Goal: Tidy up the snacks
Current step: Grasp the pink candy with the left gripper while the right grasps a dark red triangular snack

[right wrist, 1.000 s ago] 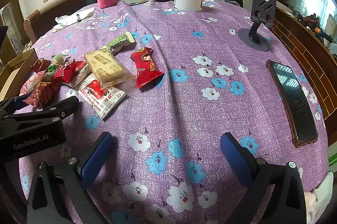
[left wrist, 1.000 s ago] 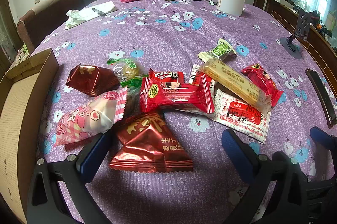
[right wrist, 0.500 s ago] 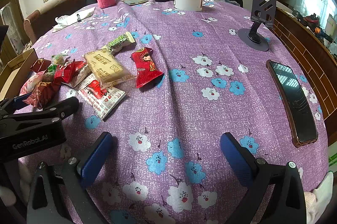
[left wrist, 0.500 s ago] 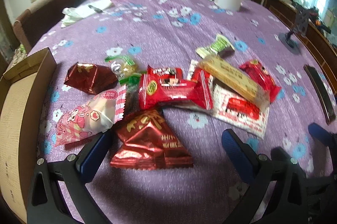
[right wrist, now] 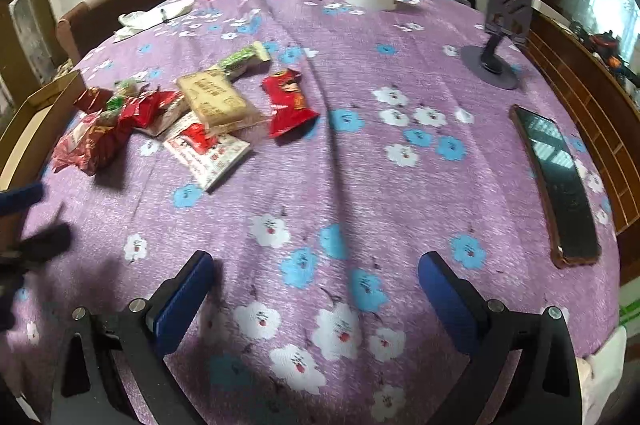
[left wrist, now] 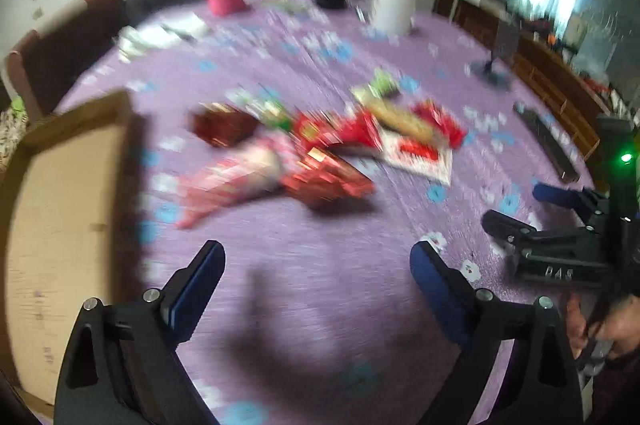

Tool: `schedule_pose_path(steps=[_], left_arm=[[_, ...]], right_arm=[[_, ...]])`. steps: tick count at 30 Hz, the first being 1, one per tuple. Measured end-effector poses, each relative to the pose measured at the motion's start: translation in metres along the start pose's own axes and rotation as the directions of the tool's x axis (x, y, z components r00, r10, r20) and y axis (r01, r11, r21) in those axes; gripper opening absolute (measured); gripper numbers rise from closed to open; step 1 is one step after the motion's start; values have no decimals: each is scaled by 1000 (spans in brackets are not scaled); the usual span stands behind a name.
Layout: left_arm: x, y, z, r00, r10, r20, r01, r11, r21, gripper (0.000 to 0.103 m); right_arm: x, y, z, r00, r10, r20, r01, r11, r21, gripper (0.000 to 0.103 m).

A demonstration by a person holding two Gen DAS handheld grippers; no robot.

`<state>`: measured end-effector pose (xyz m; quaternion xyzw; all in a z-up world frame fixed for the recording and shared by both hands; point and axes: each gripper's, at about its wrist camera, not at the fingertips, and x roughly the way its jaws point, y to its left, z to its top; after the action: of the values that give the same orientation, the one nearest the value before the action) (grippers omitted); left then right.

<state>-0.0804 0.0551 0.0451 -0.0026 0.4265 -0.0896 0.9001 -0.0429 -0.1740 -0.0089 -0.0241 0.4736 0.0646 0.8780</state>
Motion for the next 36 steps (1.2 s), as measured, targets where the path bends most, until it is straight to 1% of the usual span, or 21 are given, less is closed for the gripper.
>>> schedule_pose_path(steps=[1, 3, 5, 7, 8, 9, 10, 11, 13, 14, 15, 16, 17, 19, 22, 27, 29, 30, 31, 32, 36], left_arm=[[-12, 12, 0, 999, 5, 39, -4, 1000, -21, 94], [-25, 34, 0, 997, 5, 77, 0, 998, -63, 94], [-31, 51, 2, 996, 28, 90, -20, 995, -93, 94], [-34, 60, 3, 996, 18, 86, -8, 994, -110, 91], [-35, 62, 1, 996, -9, 84, 19, 993, -118, 81], [-35, 62, 0, 996, -48, 76, 57, 992, -116, 75], [-34, 61, 0, 995, -71, 69, 78, 991, -107, 68], [-33, 57, 0, 994, -91, 58, 96, 992, -84, 66], [-27, 48, 2, 995, -92, 50, 94, 995, -38, 65], [-25, 45, 3, 995, -89, 48, 90, 996, -21, 65], [-23, 43, 7, 995, -91, 44, 91, 996, -1, 65], [-20, 41, 12, 995, -100, 31, 99, 995, 32, 65], [-17, 40, 17, 994, -105, 16, 104, 992, 67, 65], [-3, 37, 30, 997, -74, -18, 76, 984, 160, 65], [18, 39, 45, 995, -53, -85, 72, 970, 232, 65], [39, 47, 49, 987, -45, -156, 86, 961, 265, 64], [43, 47, 47, 984, -45, -171, 91, 958, 270, 64], [47, 46, 48, 982, -46, -183, 96, 957, 274, 64], [50, 45, 49, 981, -45, -191, 98, 956, 277, 64], [53, 43, 49, 979, -44, -200, 101, 953, 284, 64], [68, 30, 56, 972, -24, -234, 105, 934, 341, 64]], right_arm=[[-5, -1, 1, 1000, -2, 20, 2, 1000, 10, 102], [-22, 0, 6, 995, 49, 89, -51, 999, 14, 102], [-37, 8, 15, 986, 90, 144, -89, 996, -13, 102], [-41, 21, 30, 979, 124, 161, -115, 991, -64, 102], [-38, 29, 38, 978, 141, 155, -128, 988, -92, 97], [-33, 36, 46, 975, 160, 153, -143, 983, -117, 94], [-28, 42, 55, 972, 180, 149, -160, 977, -139, 86], [-23, 46, 61, 971, 192, 141, -172, 974, -147, 77], [-10, 53, 73, 969, 219, 115, -201, 968, -148, 70], [-7, 57, 76, 967, 232, 106, -215, 966, -146, 65], [-5, 61, 78, 961, 261, 91, -247, 958, -146, 64], [-6, 66, 79, 946, 315, 73, -302, 942, -147, 64], [-9, 73, 78, 923, 380, 57, -369, 918, -149, 64], [-9, 89, 75, 888, 459, 24, -449, 878, -163, 64], [-2, 110, 71, 878, 478, -7, -470, 860, -199, 64], [19, 123, 72, 872, 487, -56, -488, 852, -188, 64], [29, 125, 73, 865, 497, -76, -502, 847, -176, 56], [32, 124, 74, 855, 513, -81, -519, 840, -161, 38], [36, 123, 73, 841, 533, -90, -541, 830, -138, 36], [36, 121, 73, 839, 537, -89, -544, 830, -126, 36], [28, 114, 69, 853, 515, -80, -521, 844, -127, 34]])
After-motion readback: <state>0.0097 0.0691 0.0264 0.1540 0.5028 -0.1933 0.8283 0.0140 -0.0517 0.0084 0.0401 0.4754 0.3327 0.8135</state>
